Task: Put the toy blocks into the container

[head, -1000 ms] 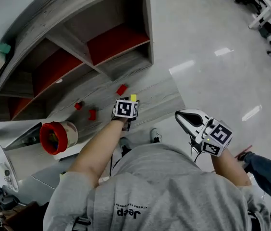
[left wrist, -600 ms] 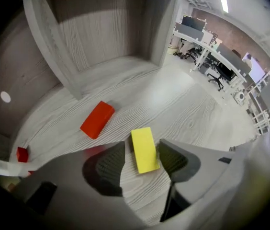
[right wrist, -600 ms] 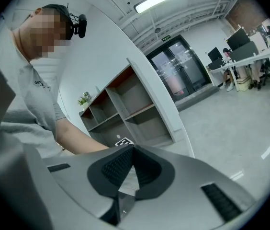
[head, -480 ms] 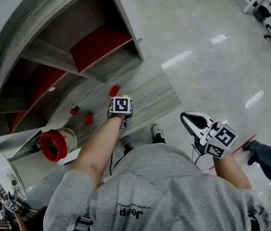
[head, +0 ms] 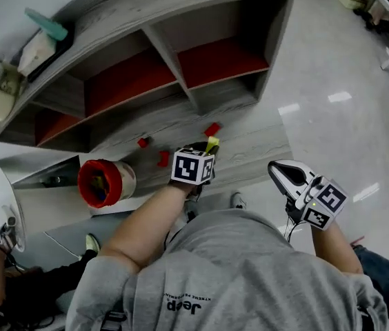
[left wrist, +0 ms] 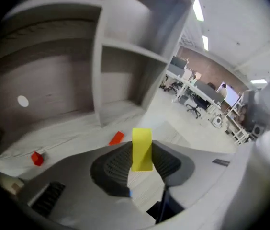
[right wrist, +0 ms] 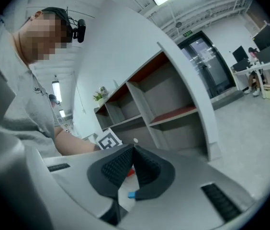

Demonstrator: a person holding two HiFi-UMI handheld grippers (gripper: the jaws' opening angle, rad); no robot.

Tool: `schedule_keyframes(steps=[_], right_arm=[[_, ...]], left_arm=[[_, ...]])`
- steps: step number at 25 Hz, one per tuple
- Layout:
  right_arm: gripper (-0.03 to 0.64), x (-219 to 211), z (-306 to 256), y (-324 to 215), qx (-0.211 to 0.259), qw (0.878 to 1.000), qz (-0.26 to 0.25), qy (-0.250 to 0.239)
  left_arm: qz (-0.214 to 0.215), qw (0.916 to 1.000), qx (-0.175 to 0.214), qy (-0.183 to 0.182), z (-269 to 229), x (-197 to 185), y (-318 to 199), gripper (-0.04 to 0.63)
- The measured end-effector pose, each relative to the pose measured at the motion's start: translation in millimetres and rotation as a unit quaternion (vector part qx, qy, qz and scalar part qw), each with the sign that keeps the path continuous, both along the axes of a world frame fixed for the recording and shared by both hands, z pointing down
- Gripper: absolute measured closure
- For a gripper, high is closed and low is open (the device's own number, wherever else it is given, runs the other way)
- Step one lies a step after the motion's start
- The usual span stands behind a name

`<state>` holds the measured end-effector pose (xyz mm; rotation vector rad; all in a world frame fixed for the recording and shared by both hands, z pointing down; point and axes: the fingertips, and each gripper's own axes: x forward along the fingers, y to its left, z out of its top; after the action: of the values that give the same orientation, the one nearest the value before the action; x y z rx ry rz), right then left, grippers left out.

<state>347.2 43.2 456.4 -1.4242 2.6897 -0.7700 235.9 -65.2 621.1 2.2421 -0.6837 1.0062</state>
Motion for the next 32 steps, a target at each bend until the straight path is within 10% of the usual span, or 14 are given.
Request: schedule_keyframes(steps=[7, 16, 22, 26, 32], right_arm=[[0.604, -180.0, -46.5, -71.5, 0.056, 0.99, -0.126, 0.012], [0.604, -412.4, -66.3, -114.7, 0.082, 0.968, -0.235, 0.021], [0.604, -476.4, -64.8, -111.5, 0.078, 0.96, -0.264, 0.041], [0.604, -472.9, -63.7, -109.8, 0.067, 0.966, -0.246, 0.051], [0.604, -444.8, -68.5, -109.8, 0.07, 0.974, -0.208, 0.055]], left_arm=[[-0.073, 0.9913, 0.1, 0.046, -122.9, -191.3, -28.2, 0.448], [-0.144, 0.9802, 0.133, -0.029, -126.6, -454.6, -24.1, 0.448], [-0.13, 0.9863, 0.101, -0.012, -102.6, -485.1, -23.6, 0.447], [-0.115, 0.9871, 0.108, 0.025, -112.0, -475.7, -29.6, 0.316], [-0.085, 0.9855, 0.134, 0.061, -135.9, -450.8, -30.3, 0.316]])
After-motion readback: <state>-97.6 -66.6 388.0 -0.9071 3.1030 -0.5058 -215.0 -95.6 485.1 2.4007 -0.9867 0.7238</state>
